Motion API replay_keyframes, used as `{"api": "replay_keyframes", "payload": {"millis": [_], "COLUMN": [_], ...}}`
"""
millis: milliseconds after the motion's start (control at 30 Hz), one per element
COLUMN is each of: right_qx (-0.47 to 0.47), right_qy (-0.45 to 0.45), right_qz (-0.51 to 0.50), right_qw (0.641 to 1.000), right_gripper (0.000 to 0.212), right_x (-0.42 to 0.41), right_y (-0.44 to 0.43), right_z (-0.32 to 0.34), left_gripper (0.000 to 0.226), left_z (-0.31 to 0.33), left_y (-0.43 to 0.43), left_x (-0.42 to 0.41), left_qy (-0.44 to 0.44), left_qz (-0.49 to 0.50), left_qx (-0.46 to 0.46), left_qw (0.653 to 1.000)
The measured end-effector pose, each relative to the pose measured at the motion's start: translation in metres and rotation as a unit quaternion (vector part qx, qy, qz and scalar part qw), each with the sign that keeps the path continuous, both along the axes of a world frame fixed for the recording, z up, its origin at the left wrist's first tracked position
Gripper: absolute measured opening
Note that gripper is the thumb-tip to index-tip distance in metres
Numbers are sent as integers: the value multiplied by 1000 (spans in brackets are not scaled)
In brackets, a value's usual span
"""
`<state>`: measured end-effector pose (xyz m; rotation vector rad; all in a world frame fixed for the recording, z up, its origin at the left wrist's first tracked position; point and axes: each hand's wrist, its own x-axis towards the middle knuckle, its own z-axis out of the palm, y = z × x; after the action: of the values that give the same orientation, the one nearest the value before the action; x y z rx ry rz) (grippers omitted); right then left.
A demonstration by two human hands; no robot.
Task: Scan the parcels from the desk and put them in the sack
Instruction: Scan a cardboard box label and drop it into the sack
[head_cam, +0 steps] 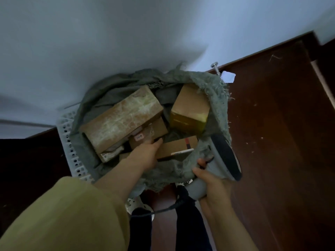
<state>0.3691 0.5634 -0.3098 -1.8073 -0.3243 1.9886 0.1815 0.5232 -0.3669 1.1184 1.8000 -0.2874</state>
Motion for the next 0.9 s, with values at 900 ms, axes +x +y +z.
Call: {"api": "replay_keyframes", "payload": {"millis": [900], "right_qx": [-31], "right_qy": [-55], "right_qz": [114], "right_qw": [991], "right_gripper": [6], "right_x": [-72], "right_y": [-7], "right_z": [64], "left_gripper": [55], "left_z": [143], "left_y": [-54], "left_x": [-51], "left_qy": [67], "left_qz": [156], "left_qx": [79], "left_qw": [982]}}
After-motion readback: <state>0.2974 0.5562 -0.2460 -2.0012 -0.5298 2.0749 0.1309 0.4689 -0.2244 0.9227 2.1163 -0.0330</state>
